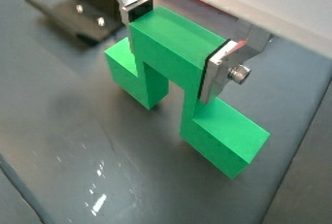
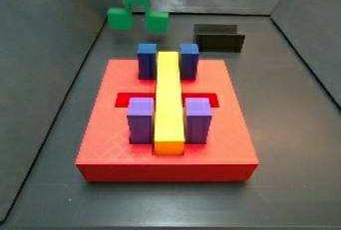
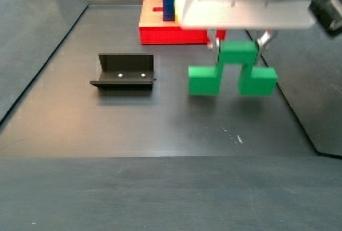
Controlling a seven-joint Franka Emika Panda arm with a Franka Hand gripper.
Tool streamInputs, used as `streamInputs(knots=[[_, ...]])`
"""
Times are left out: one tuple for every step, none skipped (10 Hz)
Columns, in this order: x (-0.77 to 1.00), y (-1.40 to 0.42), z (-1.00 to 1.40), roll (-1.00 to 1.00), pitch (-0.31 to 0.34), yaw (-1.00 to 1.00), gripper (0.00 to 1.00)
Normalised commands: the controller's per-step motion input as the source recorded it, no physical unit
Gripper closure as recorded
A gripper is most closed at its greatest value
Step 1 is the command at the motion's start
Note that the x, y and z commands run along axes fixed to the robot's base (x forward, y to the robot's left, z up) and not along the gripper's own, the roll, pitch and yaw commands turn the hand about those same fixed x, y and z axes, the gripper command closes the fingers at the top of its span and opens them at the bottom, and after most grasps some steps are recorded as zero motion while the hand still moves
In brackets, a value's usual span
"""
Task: Pick up the green object. Move up. Move to above the board. Insert the green object.
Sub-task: Move up, then move to above the board.
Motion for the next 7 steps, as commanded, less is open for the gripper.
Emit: streamInputs(knots=[[-0.08,-0.05,0.64,0.00,0.075,-0.01,1.00],[-0.03,-0.02,0.21,0.06,0.043,0.00,1.00],[0.00,0.00,1.40,0.00,0.000,0.00,1.00],[-0.02,0.00,1.40,-0.03,0.014,0.00,1.00],[-0.06,0.00,1.40,0.00,0.017,0.00,1.00],[-0.04,0.00,1.40,0.01,0.000,0.00,1.00],[0.05,0.01,0.86,0.00,0.057,0.00,1.00]])
